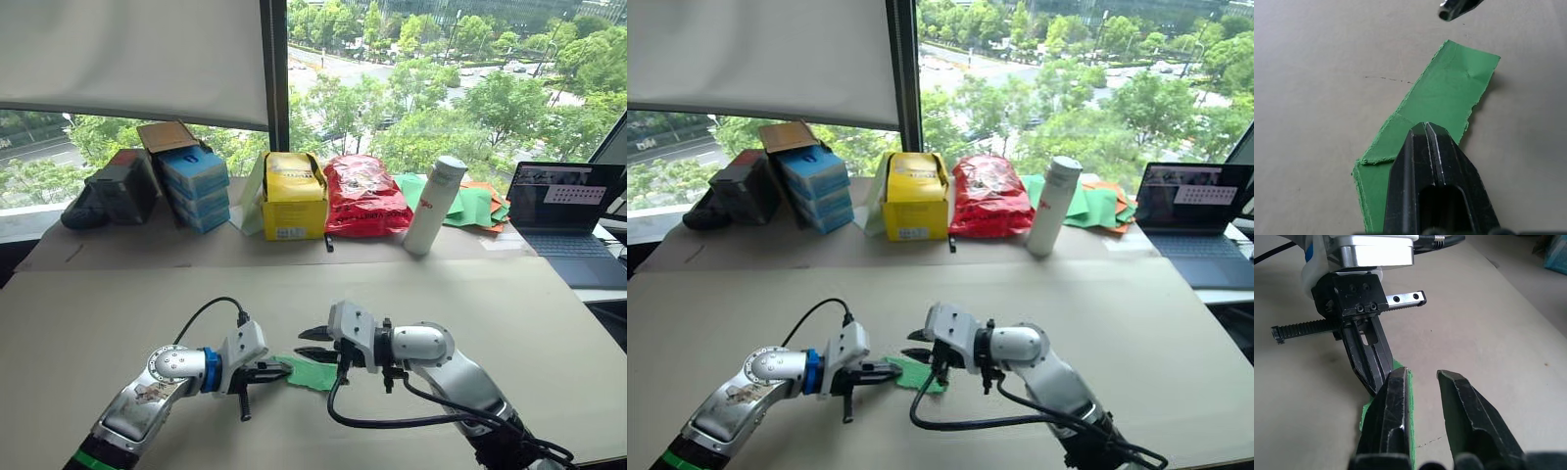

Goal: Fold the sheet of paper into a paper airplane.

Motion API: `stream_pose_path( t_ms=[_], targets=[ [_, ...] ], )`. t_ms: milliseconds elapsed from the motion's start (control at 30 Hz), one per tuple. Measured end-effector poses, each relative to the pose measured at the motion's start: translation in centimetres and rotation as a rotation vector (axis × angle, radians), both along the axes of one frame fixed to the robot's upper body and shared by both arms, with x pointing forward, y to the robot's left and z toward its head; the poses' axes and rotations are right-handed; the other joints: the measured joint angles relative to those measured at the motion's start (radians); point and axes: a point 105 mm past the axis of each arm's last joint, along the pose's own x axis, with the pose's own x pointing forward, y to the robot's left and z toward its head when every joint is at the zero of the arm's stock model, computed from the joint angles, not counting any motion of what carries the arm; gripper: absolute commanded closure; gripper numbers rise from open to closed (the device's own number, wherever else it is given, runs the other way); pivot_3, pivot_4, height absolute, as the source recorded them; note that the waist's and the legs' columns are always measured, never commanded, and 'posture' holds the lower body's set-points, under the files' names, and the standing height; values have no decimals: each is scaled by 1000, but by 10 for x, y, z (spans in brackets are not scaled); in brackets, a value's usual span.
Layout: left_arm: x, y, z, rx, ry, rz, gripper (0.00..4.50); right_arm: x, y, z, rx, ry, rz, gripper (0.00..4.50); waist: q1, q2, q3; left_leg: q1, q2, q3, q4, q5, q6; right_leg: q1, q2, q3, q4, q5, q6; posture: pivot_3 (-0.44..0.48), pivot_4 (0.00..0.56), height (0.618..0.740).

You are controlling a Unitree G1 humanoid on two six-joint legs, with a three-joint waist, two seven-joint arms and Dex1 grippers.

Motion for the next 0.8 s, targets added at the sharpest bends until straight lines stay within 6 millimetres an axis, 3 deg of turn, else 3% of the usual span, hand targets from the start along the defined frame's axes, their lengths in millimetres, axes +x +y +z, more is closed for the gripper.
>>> stream_pose_path(
  t_ms=[233,800],
  targets=[
    [0,0,0,3,1,17,4500,-5,1,-34,-140,113,-19,4487,-3,0,0,-1,0,0,0,0,0,0,0,-5,0,0,0,0,150,740],
    [-3,0,0,3,-2,23,4500,2,-5,-41,-224,123,-59,4487,-3,0,0,1,0,0,0,0,0,1,1,-8,0,0,0,0,150,740]
  ],
)
